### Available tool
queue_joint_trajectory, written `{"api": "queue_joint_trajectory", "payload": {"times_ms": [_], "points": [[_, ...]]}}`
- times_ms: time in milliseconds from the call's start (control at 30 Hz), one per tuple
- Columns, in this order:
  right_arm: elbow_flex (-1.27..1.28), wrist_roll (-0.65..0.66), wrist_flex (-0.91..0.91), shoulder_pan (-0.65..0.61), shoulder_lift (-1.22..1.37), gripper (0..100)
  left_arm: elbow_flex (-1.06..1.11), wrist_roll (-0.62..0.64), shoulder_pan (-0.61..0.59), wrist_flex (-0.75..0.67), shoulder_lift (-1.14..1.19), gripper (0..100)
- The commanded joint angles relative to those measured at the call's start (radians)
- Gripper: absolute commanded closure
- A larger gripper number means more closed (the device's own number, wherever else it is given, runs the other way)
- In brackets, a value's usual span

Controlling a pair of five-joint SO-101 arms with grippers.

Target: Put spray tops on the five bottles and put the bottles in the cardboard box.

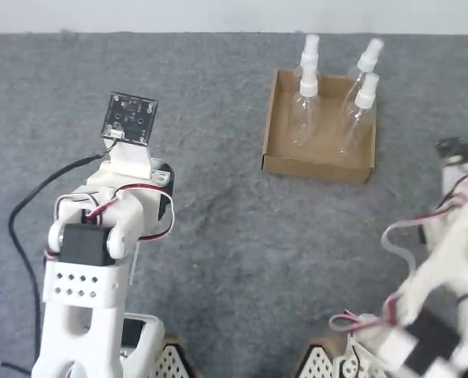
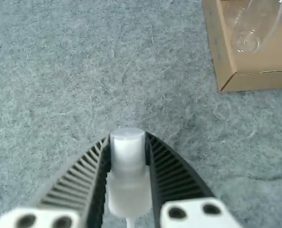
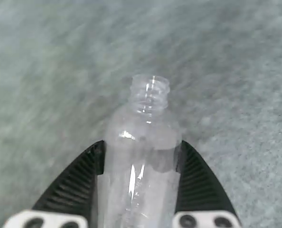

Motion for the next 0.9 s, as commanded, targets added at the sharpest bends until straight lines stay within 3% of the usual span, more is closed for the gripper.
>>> {"api": "queue_joint_trajectory", "payload": {"times_ms": [0,133,267,367,867], "points": [[-0.242,-0.055,-0.019,0.019,0.234,95.0,-0.005,0.011,-0.003,0.006,-0.032,98],[-0.396,-0.064,-0.005,0.015,0.427,94.0,-0.005,0.009,-0.003,0.006,-0.026,98],[-0.485,-0.060,0.051,0.015,0.519,83.7,-0.005,0.009,-0.002,0.006,-0.026,98],[-0.514,-0.058,0.070,0.012,0.533,78.3,-0.005,0.009,-0.002,0.006,-0.026,98],[-0.618,-0.057,0.193,-0.056,0.542,73.0,-0.004,0.006,-0.008,0.008,-0.026,98]]}}
